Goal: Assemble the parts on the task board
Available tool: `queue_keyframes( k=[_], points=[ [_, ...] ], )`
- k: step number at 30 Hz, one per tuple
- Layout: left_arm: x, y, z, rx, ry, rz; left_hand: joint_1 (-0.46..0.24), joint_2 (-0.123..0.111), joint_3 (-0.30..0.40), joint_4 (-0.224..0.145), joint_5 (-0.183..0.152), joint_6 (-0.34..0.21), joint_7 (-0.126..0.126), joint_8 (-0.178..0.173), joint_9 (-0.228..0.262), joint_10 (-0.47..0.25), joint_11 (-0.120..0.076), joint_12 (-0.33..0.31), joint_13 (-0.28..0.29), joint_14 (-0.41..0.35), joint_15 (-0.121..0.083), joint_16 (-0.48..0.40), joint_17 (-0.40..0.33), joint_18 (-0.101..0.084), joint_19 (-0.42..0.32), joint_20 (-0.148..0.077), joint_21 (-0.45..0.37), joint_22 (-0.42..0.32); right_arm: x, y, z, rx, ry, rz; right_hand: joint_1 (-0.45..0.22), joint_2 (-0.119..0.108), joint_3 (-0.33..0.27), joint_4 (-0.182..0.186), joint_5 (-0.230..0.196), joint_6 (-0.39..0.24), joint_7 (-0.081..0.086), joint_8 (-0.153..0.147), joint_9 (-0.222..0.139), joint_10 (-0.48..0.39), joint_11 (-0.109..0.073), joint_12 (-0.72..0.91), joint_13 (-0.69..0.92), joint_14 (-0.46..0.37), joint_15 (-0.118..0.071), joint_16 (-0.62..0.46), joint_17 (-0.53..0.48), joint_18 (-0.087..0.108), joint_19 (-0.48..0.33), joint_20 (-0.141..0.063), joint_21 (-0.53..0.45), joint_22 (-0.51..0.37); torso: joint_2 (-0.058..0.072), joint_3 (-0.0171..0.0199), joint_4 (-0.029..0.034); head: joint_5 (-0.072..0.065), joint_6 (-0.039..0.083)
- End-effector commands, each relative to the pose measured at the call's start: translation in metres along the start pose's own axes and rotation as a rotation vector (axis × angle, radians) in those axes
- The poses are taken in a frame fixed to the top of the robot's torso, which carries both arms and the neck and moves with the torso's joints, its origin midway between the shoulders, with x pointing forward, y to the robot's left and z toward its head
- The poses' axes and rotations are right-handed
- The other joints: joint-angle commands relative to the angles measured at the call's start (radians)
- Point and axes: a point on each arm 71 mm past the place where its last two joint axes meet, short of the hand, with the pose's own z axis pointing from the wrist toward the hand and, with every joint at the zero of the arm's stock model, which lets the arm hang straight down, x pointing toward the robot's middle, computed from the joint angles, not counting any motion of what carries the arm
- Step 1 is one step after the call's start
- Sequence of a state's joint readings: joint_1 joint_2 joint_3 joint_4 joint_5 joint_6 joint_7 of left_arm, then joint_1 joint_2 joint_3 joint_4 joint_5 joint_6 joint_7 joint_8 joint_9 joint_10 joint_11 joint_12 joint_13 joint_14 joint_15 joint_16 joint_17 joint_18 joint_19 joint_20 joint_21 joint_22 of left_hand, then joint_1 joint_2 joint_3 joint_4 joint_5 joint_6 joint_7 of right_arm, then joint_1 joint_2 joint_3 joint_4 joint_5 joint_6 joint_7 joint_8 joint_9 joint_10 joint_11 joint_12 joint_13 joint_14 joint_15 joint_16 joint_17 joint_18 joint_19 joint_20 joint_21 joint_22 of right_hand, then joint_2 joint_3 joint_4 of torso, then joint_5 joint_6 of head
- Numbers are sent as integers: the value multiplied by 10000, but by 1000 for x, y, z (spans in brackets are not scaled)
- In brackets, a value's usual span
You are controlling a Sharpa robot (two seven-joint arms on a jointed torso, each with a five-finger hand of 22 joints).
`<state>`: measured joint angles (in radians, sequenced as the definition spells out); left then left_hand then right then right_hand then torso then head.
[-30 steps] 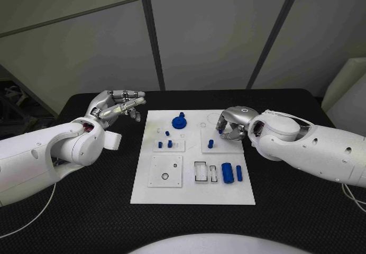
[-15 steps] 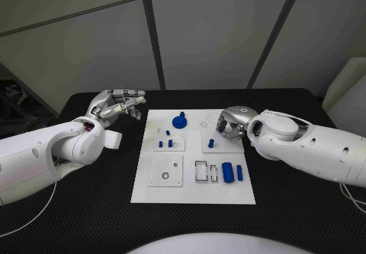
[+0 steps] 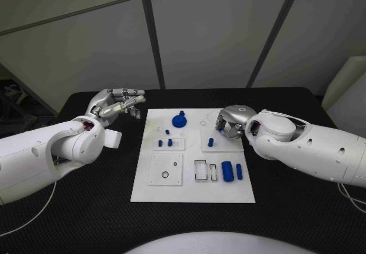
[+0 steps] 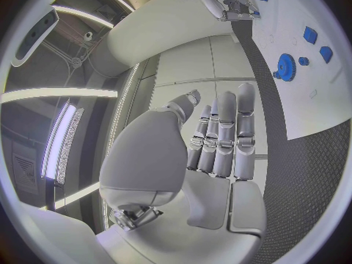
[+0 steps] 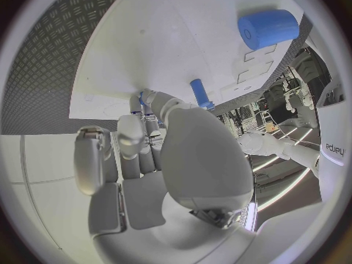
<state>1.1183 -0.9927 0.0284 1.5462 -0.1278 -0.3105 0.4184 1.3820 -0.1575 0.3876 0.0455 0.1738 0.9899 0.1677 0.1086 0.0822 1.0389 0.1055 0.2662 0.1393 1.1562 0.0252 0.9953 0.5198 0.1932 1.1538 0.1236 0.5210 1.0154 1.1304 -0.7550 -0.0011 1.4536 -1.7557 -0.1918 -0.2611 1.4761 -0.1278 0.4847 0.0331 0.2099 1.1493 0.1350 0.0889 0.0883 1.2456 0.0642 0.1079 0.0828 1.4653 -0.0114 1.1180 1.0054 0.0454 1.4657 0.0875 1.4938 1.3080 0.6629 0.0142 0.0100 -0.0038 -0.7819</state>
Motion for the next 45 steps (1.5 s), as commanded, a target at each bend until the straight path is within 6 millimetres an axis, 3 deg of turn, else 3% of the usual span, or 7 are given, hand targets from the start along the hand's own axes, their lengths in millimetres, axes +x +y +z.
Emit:
queue_keyframes(
  k=[1,12,21,29,35,43,45],
  points=[
    [1,-1,1,89,22,-59,-19,82,11,-26,58,24,7,62,-13,-50,15,46,13,-70,22,-48,-16,-112,-78,21,-68,-9,5,-2,-2,255,-23,-230,-38,119,75,-13,-47,107,-16,61,18,128,-20,17,20,332,-69,-21,-40,-215,469,-30,78,1749,-3,0,-9,-3,-7],
    [1,0,1,70,30,-102,-5,92,17,-37,60,25,9,65,-15,-49,15,60,15,-80,23,-48,-25,-111,-83,21,-76,-13,-4,3,-11,89,-846,-141,-112,89,88,-57,-75,162,-33,72,30,191,-42,-2,41,329,-94,27,-37,-248,546,-28,181,1878,-21,2,-3,-18,-17],
    [1,2,1,56,74,-198,-2,95,15,-42,59,28,10,69,-17,-52,18,71,16,-92,26,-50,-33,-110,-89,21,-83,-17,-12,9,-23,-103,-1394,47,-128,65,108,-95,-39,171,-37,65,31,211,-48,-21,49,326,-106,49,-40,-264,585,-29,232,1941,-27,-2,-12,8,90],
    [3,4,4,25,129,-248,-6,90,9,-43,57,33,10,73,-17,-56,20,77,16,-103,29,-53,-39,-110,-95,22,-90,-21,-22,34,-36,-822,-1671,626,-154,47,125,-116,4,177,-35,58,31,223,-48,-39,56,325,-112,85,-21,-275,612,-29,268,1986,-43,-23,-22,35,159],
    [6,5,6,11,155,-281,-6,90,9,-43,57,33,10,73,-17,-56,20,77,16,-103,29,-53,-39,-110,-95,22,-90,-21,-27,62,-39,-1596,-1738,1070,-163,46,135,-123,23,180,-32,55,31,228,-47,-47,58,324,-114,97,-17,-281,626,-29,285,2007,-67,-35,-13,202,158],
    [14,7,12,0,254,-351,-12,90,4,-43,55,40,9,79,-17,-59,21,84,17,-113,32,-54,-45,-111,-100,23,-96,-24,-28,99,-32,-2557,-1543,1602,-170,48,146,-131,40,180,-28,51,31,230,-45,-57,60,322,-114,97,-28,-282,628,-29,289,2012,-61,-65,2,553,93],
    [16,8,14,-13,268,-367,-12,90,4,-43,55,40,9,79,-17,-59,21,84,17,-113,32,-54,-45,-111,-100,23,-96,-24,-27,107,-28,-2759,-1434,1718,-174,48,152,-136,50,177,-25,46,30,229,-43,-63,61,320,-113,96,-37,-282,627,-29,289,2012,-52,-73,15,689,142]
  ],
)
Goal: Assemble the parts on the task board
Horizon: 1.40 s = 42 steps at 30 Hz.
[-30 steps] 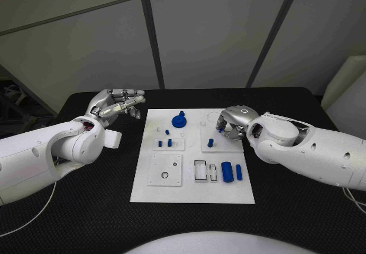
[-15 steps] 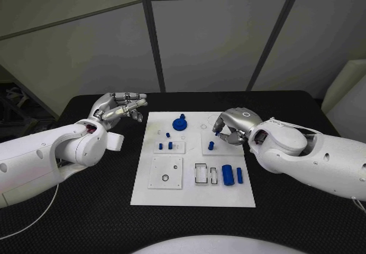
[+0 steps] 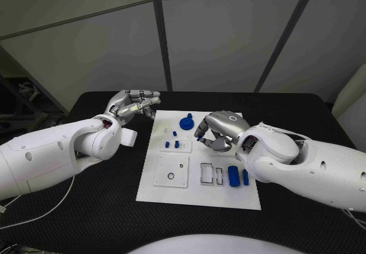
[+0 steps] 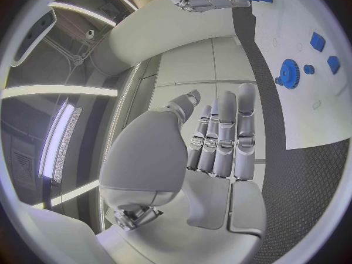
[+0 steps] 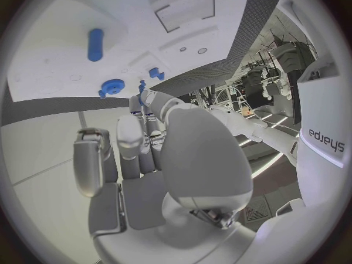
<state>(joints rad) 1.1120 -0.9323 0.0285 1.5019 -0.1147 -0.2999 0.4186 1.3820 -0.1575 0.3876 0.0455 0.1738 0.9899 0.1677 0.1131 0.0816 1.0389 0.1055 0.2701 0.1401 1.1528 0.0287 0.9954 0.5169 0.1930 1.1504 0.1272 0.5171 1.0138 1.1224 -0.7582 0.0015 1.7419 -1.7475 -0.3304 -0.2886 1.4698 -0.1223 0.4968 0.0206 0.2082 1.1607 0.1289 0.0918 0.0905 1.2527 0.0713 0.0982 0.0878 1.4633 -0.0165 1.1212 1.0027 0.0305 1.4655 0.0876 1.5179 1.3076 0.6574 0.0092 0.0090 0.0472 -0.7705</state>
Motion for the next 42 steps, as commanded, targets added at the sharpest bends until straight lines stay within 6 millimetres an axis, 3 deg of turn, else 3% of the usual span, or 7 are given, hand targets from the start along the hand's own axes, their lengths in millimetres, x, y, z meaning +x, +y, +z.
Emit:
queue_keyframes(
  k=[1,6,10,15,17,31,42],
  points=[
    [3,-1,2,62,103,-125,-21,93,-3,-40,53,49,5,41,-11,-58,20,56,10,-89,-1,-56,-24,-109,-71,-11,-64,-13,4,9,7,-400,173,476,-110,-15,39,-28,80,53,39,8,5,149,-111,20,11,337,-61,69,-14,-131,623,-29,44,2010,16,-13,21,236,46],
    [6,-1,4,45,180,-187,-27,88,-11,-41,49,58,1,49,-11,-61,19,66,11,-101,0,-58,-31,-109,-78,-10,-72,-17,16,22,14,-727,551,656,-115,-23,41,-37,82,47,42,2,4,145,-108,11,12,336,-59,77,-11,-132,625,-28,47,2014,11,-29,7,439,-22],
    [7,-1,5,35,181,-192,-27,88,-11,-41,49,58,1,49,-11,-61,19,66,11,-101,0,-58,-31,-109,-78,-10,-72,-17,30,30,17,-910,777,778,-118,-23,43,-39,84,45,44,0,3,143,-106,7,12,334,-58,72,-19,-130,619,-28,41,2006,23,11,-11,729,-59],
    [8,-2,5,37,200,-202,-33,92,-18,-40,46,70,-2,58,-10,-63,18,77,12,-114,1,-60,-40,-109,-85,-9,-81,-22,42,34,19,-951,1025,855,-118,-23,43,-39,84,45,44,0,3,143,-106,7,12,334,-58,72,-19,-130,619,-28,41,2006,24,2,26,848,-178],
    [8,-2,5,41,212,-208,-33,92,-18,-40,46,70,-2,58,-10,-63,18,77,12,-114,1,-60,-40,-109,-85,-9,-81,-22,47,35,20,-938,1121,872,-133,-18,58,-56,122,31,54,-16,-1,133,-97,-17,14,322,-50,64,-48,-127,611,-24,35,1999,19,-2,5,916,-219],
    [12,-2,7,59,254,-230,-47,96,-28,-34,43,60,4,56,-15,-72,20,89,11,-128,3,-61,-51,-108,-92,-9,-93,-29,66,40,19,-988,1739,887,-148,-18,63,-68,151,21,62,-26,-3,128,-90,-34,17,317,-45,79,-43,-127,608,-20,35,1999,16,6,-11,1104,-430],
    [14,-2,8,73,271,-240,-104,93,-71,-6,19,15,20,41,-31,-117,35,105,7,-145,15,-53,-73,-110,-102,-1,-117,-45,75,41,16,-976,2057,786,-158,-14,63,-67,151,22,64,-28,-3,127,-87,-38,18,316,-43,79,-47,-127,607,-18,35,1998,16,6,-4,1183,-524]
  ],
)
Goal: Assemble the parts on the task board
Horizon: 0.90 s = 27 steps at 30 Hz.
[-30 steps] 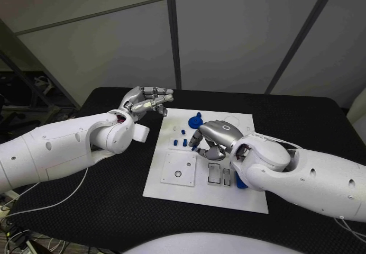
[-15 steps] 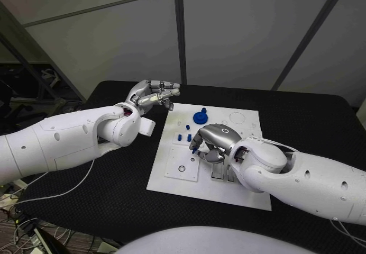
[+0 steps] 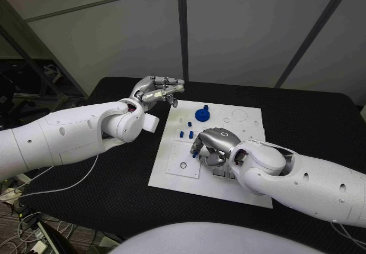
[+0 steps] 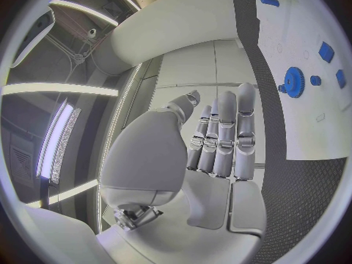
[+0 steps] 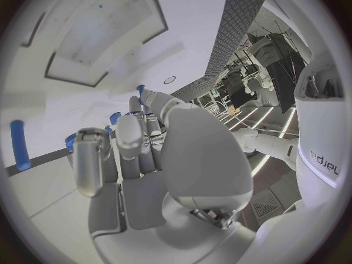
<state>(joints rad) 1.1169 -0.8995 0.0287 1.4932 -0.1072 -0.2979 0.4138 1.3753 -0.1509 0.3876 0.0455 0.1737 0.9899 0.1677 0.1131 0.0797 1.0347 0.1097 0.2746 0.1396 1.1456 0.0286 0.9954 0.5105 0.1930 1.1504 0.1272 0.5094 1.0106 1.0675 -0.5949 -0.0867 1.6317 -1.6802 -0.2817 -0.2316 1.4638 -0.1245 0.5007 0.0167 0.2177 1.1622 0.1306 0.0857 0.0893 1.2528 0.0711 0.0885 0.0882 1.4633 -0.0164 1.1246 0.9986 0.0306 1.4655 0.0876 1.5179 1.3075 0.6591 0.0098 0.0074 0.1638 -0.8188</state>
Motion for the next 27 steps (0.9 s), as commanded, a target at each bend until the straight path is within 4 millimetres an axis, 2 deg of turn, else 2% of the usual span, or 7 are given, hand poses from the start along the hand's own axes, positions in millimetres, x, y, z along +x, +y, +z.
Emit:
queue_keyframes(
  k=[1,19,27],
  points=[
    [1,-2,1,72,68,-66,-37,26,-71,-7,19,16,20,41,-12,-75,-7,61,12,-73,17,-53,-9,-110,-102,-1,-40,-13,2,2,0,-59,222,-100,-108,11,23,-27,56,7,49,32,9,126,-84,55,15,315,-42,49,-6,-129,610,-17,39,2004,-2,1,12,17,-41],
    [1,-1,1,48,98,-80,-44,25,-81,-5,14,3,23,37,-16,-90,-4,65,10,-77,20,-50,-15,-110,-104,1,-46,-17,6,-1,3,99,300,-298,-146,20,14,-21,51,5,52,25,9,122,-79,39,19,306,-36,40,-33,-124,597,-11,27,1989,0,-1,9,31,-70],
    [2,-1,2,30,138,-98,-44,25,-81,-5,14,3,23,37,-16,-90,-4,65,10,-77,20,-50,-15,-110,-104,1,-46,-17,9,1,5,111,544,-366,-402,-68,-149,25,96,-128,88,-74,-20,-10,-35,-96,15,247,10,-33,-197,-93,509,24,-56,1886,-3,0,5,43,-99]
  ],
)
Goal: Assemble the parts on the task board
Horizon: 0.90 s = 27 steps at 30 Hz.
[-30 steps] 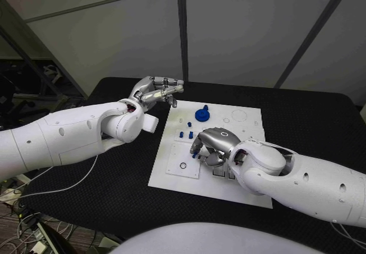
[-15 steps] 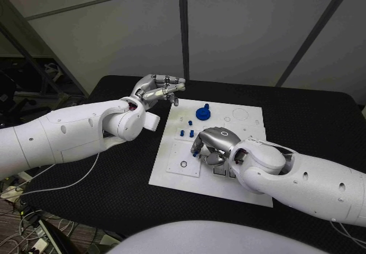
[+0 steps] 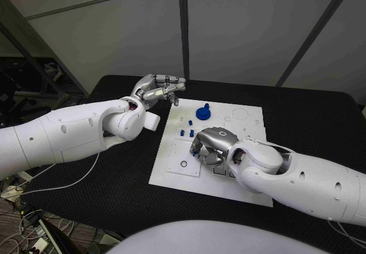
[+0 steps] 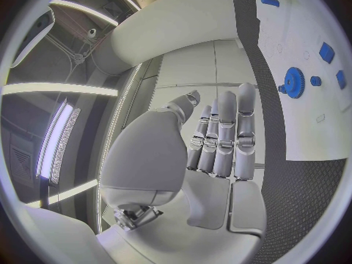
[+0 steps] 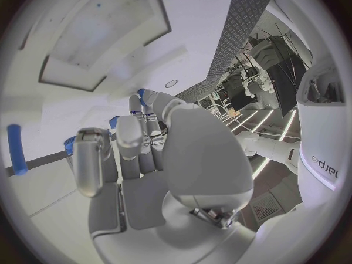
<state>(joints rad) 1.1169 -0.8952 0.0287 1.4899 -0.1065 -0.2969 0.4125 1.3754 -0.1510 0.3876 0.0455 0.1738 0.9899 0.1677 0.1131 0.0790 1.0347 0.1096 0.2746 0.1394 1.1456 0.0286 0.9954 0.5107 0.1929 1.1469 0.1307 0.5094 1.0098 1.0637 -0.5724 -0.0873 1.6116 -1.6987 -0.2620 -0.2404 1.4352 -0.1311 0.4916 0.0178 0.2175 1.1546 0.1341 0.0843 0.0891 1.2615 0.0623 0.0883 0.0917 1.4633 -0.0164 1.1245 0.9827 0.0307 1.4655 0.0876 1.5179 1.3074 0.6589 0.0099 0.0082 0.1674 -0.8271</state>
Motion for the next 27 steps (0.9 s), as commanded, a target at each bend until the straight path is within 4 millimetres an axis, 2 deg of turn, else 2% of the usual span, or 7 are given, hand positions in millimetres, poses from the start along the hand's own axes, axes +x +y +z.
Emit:
queue_keyframes(
  k=[1,9,10,11,14,21,27],
  points=[
    [1,-1,1,41,130,-85,-42,37,-85,-7,13,-9,25,34,-14,-106,-1,72,12,-84,22,-46,-25,-109,-70,-33,-54,-15,5,-1,0,105,361,-160,-149,-11,-77,24,122,-96,69,-87,-28,-141,72,-125,-28,241,26,-35,-50,-84,482,31,-83,1853,-3,-4,-2,4,-25],
    [0,-1,0,22,128,-82,-27,54,-79,-14,17,-11,25,36,-16,-112,-2,81,12,-88,22,-43,-31,-108,-71,-33,-59,-19,6,-4,-1,151,256,-149,-402,-165,-180,105,114,-404,197,-203,-108,-997,284,-278,-237,172,212,-123,-263,80,30,151,-554,1276,-8,-7,-2,7,-33],
    [0,-1,0,20,127,-82,-27,54,-79,-14,17,-11,25,36,-16,-112,-2,81,12,-88,22,-43,-31,-108,-71,-33,-59,-19,5,-4,-1,153,209,-139,-431,-208,-180,113,114,-528,257,-219,-139,-1320,336,-264,-289,7,275,-539,-775,196,-298,194,-903,857,-7,-3,-3,9,-26],
    [0,-1,0,18,127,-82,-27,54,-79,-14,17,-11,25,36,-16,-112,-2,81,12,-88,22,-43,-31,-108,-71,-33,-59,-19,5,-4,-1,155,156,-129,-450,-272,-186,106,103,-778,336,-220,-197,-1793,403,-219,-291,-445,359,-1573,-1957,417,-935,256,-1601,50,-9,-2,-5,13,-21],
    [0,-1,0,11,132,-84,-27,54,-79,-14,17,-11,25,36,-16,-112,-2,81,12,-88,22,-43,-31,-108,-71,-33,-59,-19,4,-5,-1,150,-30,-86,-436,-369,-256,60,65,-1262,274,-236,-249,-2208,465,-209,-289,-695,356,-2334,-2853,579,-1401,323,-2183,-574,-13,1,-7,18,-9],
    [-1,-1,0,-16,128,-81,-10,71,-73,-24,21,-15,26,38,-18,-121,-2,91,12,-94,21,-40,-39,-107,-72,-32,-66,-23,-3,-6,-8,31,-911,187,-458,-433,-421,69,18,-1728,176,-233,-242,-2383,473,-33,-269,-809,337,-2765,-3393,664,-1624,342,-2589,-982,-10,1,-8,-17,36],
    [-3,0,0,-85,101,-67,21,96,-61,-43,26,-33,36,34,-25,-132,0,106,11,-100,20,-32,-50,-105,-70,-33,-72,-28,-16,-11,-27,-1,-2185,1004,-494,-386,-491,171,44,-1537,241,-121,-178,-2088,405,299,-225,-697,283,-2710,-3410,642,-1504,304,-2568,-941,-11,6,-13,-16,78]
  ],
)
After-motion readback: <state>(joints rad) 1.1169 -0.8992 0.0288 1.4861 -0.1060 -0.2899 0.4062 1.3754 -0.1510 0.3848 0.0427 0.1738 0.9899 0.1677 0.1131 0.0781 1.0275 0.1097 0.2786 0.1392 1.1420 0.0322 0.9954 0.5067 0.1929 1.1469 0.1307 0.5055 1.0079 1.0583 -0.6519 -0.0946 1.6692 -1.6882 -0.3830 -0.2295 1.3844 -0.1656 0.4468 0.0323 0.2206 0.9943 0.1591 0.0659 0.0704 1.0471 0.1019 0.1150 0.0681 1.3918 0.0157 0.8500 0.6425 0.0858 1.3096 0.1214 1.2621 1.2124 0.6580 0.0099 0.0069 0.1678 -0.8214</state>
